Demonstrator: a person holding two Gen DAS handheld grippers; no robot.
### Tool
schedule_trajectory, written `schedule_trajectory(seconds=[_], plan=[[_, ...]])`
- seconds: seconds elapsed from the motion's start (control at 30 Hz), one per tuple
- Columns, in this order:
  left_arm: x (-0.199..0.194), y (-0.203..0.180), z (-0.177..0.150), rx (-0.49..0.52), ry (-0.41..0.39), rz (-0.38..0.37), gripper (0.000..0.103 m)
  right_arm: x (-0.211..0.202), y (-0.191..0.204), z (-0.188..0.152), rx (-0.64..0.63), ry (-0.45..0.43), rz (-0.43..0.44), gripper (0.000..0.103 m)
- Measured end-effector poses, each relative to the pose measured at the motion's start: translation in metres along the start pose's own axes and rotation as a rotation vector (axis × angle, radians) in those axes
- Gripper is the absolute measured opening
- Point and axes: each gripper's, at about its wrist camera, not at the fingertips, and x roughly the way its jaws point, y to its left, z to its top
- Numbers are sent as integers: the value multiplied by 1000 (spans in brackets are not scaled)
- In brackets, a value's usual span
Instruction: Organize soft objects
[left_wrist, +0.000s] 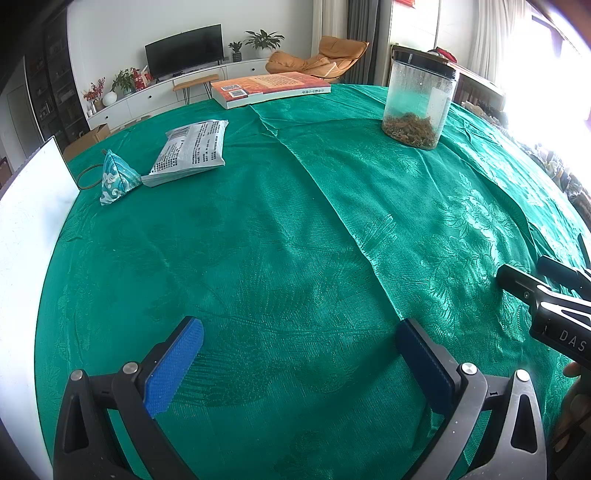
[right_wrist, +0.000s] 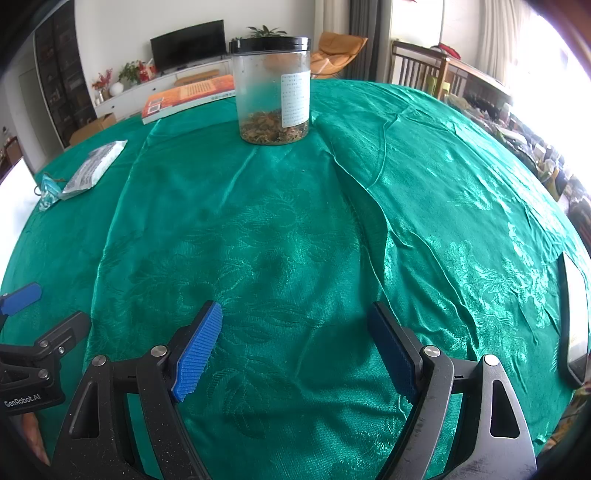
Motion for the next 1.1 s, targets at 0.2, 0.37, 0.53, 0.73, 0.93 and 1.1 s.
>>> schedule_trajectory(seconds=[0.2, 0.37, 0.53, 0.73, 0.93, 1.1], plan=[[0, 0, 0, 0, 0, 0, 103, 0, 0, 0, 0, 0, 0, 83], [0, 0, 0, 2, 1, 2, 103, 0, 0, 0, 0, 0, 0, 83], [-5, 10, -6, 2, 10, 7, 103, 0, 0, 0, 0, 0, 0, 83], [-17, 54, -21, -78, 35, 60, 103, 0, 0, 0, 0, 0, 1, 84], [-27, 93, -40, -151, -1, 107, 103, 0, 0, 0, 1, 0, 3, 84], [-26, 92, -38, -150, -1, 117, 103, 0, 8, 10, 2, 27, 48, 84]])
